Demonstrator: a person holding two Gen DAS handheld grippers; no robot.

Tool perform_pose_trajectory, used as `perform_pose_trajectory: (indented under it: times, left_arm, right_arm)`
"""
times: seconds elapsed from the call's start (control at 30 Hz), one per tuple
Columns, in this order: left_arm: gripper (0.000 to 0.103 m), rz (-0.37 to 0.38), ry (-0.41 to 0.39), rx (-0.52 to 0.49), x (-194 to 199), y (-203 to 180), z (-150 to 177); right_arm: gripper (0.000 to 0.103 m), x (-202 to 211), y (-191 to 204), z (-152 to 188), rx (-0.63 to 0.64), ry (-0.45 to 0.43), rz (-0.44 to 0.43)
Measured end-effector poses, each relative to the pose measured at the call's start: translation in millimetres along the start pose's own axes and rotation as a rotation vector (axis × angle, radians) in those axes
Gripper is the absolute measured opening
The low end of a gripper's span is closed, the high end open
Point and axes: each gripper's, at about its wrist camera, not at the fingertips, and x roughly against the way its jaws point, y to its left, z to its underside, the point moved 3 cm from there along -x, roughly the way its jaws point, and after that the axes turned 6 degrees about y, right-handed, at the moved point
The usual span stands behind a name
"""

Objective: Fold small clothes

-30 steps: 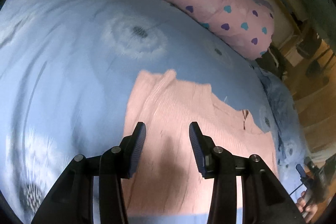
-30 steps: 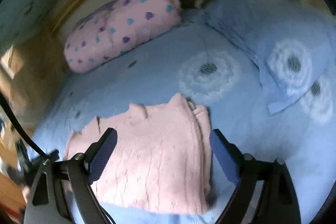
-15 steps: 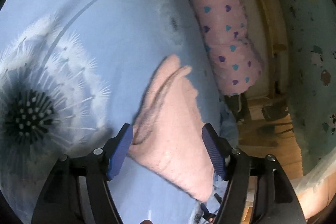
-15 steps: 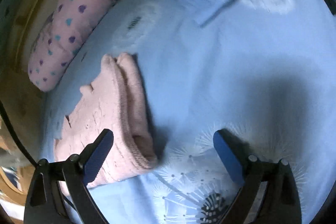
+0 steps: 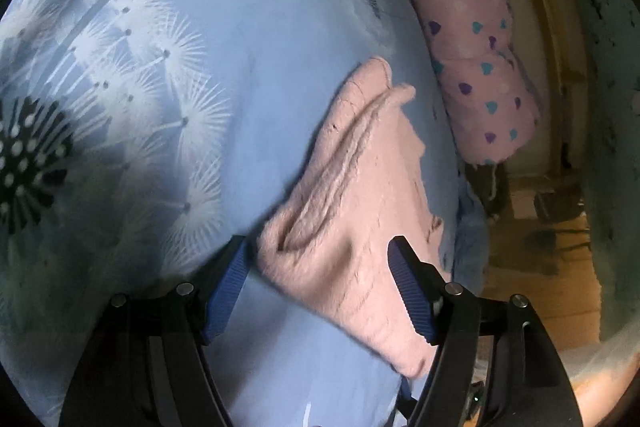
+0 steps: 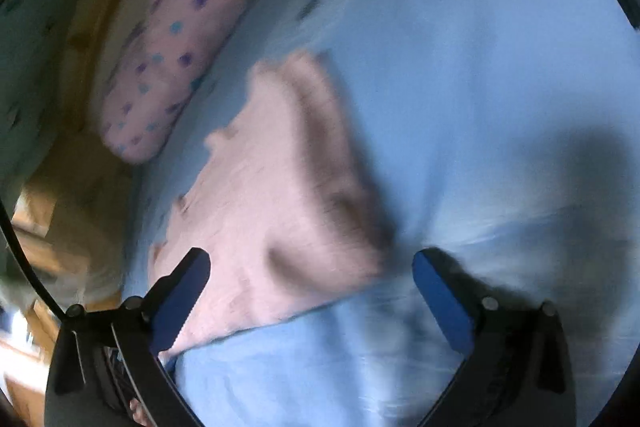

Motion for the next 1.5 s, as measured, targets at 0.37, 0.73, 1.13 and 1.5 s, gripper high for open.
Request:
perform_pose_trajectory:
  times: [0.37,0.73,1.13,1.5]
  left_arm:
    - [0.003,-0.333,-0.064,-0.481,-32,-40,19]
    - [0.0,-0.334,-0.121,-0.534,26,-49,65]
    - [0.002,-0.524,-0.08,-0.498,46,-15,119]
    - [0.031,-0.462,-0.384,-0.752,95,-67,96]
  right_arm:
    - [0.039,-32,27,-3,0.269,-0.077,0.175]
    - [0.021,11,32,7,0.162,0.094,0.047]
    - [0.023,64,29,67,0.264,0.13,0.15]
    - [0.077,114,27,25,0.25,-0.234,0.417]
